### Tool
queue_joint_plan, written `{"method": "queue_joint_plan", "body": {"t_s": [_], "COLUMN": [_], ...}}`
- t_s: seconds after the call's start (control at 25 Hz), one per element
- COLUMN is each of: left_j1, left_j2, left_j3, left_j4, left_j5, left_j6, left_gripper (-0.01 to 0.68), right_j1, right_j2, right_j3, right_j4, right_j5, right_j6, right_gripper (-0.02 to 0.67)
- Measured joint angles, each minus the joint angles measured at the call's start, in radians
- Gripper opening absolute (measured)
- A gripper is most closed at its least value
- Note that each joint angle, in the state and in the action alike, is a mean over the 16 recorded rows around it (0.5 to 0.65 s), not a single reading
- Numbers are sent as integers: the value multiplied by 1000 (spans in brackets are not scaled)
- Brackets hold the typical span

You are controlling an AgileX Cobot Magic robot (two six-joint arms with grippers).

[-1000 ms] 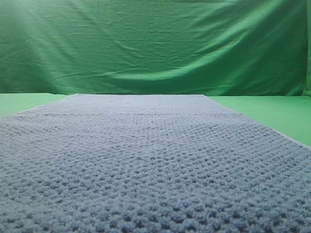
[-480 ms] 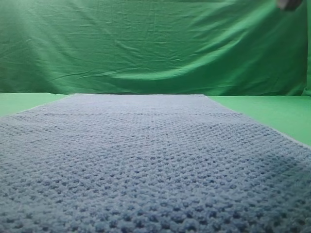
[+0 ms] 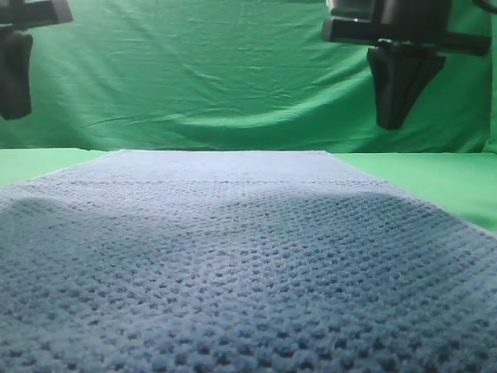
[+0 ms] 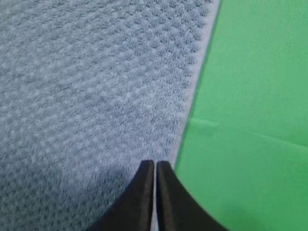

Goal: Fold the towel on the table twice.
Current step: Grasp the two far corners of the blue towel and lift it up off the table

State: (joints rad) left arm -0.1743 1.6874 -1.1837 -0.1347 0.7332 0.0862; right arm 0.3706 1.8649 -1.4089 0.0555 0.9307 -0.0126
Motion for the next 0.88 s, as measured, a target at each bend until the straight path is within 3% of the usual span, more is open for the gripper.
{"method": "queue_joint_plan", "body": {"t_s": [0.16,0.64,0.76,0.88], "left_j1": [0,0,-1,-1], "left_j2": [71,158,177,203], "left_j3": [-38,-66,-71,-82], "left_j4": [12,22,37,61], "left_j5": [-26,-81,-81,-74], "left_j6": [0,-21,-40,-64], "left_gripper": [102,565,630,643], "right_j1": [4,5,5,5], "right_j2": [90,178,186,196], "right_j3": [-59,-89,-90,-91], "right_j4": [-23,-24,-23,-23], "right_j5": [2,-67,-77,-85], "right_j6": [16,9,7,4], "right_gripper": [129,579,631,644]}}
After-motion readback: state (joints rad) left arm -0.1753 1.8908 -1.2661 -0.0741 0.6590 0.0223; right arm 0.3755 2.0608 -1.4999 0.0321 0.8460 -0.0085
